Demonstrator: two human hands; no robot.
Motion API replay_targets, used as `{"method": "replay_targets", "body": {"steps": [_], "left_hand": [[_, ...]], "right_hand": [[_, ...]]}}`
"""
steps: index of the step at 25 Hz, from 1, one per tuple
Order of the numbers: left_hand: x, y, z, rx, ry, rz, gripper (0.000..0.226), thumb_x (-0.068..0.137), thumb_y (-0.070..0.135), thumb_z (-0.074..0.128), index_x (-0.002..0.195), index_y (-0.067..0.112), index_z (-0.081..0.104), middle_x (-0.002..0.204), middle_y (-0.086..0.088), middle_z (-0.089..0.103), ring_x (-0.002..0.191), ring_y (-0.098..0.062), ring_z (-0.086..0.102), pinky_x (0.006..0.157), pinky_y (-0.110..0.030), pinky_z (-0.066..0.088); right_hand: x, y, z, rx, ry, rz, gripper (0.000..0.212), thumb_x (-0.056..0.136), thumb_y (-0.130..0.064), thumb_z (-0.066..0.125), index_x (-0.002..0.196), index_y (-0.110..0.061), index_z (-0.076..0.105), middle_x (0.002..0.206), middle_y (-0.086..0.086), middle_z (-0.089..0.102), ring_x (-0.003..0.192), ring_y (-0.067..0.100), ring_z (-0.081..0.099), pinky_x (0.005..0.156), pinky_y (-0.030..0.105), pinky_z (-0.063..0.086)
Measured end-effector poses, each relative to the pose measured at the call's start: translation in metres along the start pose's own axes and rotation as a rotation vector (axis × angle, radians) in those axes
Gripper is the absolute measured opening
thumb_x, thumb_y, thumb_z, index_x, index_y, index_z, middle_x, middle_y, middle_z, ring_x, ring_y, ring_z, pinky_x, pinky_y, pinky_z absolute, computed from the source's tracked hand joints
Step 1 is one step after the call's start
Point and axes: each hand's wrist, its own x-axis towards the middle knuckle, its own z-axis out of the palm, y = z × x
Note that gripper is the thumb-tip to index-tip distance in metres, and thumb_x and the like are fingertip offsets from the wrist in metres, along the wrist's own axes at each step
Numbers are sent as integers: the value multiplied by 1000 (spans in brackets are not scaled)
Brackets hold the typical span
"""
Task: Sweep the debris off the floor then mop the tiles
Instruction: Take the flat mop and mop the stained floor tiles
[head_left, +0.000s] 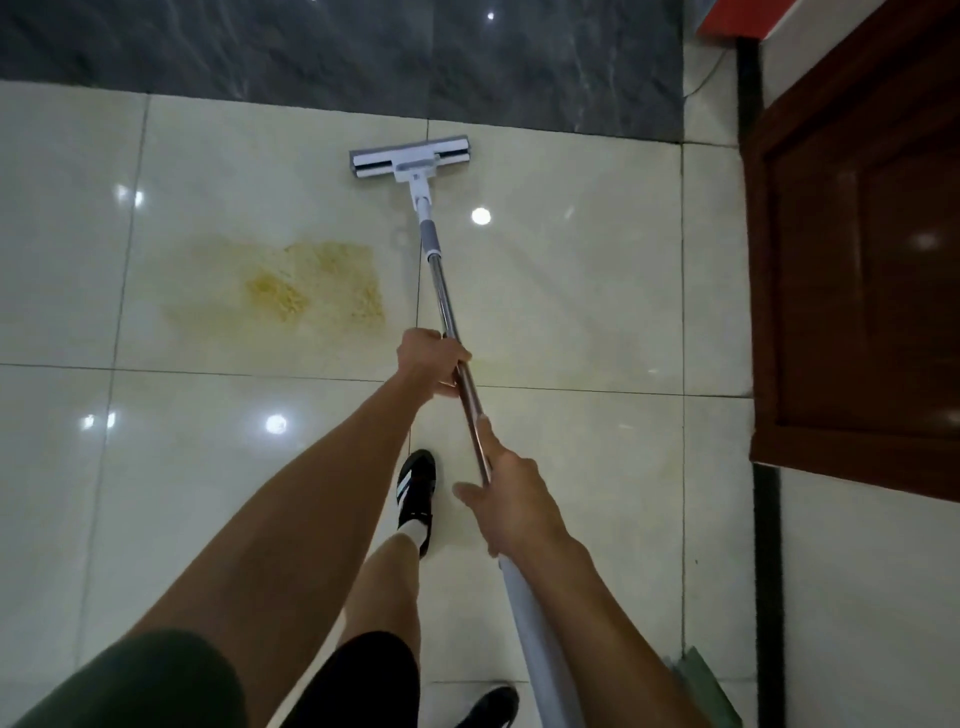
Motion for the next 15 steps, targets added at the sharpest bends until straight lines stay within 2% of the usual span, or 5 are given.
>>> {"method": "replay_targets", "body": {"steps": [2,5,11,13,15], "left_hand": [[-7,0,11,-4,-24,-19,18,78,-3,76,94,-3,68,87,-21,70,65,-34,72,52,-44,61],[-26,-15,35,-35,-35,-14,19,80,-2,75,98,-3,68,84,-19,68,65,-31,70,52,-41,61],[-88,-73,100,-104,12,-12,17,83,0,73,97,-8,67,87,-21,69,66,-31,70,48,-34,58],[-115,-108,129,-131,38,-56,16,83,0,73,97,-6,67,91,-22,70,69,-32,71,51,-37,60],[-148,-144,162,-172,42,-88,17,84,0,73,99,-6,66,90,-21,68,70,-34,71,55,-41,61]], "right_hand": [[-5,13,-10,-32,-36,29,86,95,-13,55,152,-50,4,105,9,63,77,26,68,67,39,63],[-18,40,-25,-62,-58,7,88,91,-4,49,153,-49,5,99,10,60,74,26,65,66,39,62],[-65,137,-50,-146,-101,-179,85,92,-6,51,156,-41,6,99,10,61,74,23,66,67,36,61],[-88,181,-56,-196,-143,-220,86,92,-5,51,156,-38,5,90,5,60,69,17,63,64,29,59],[-118,224,-65,-261,-197,-224,86,92,-4,49,157,-37,4,87,4,58,72,15,61,66,28,56]]}}
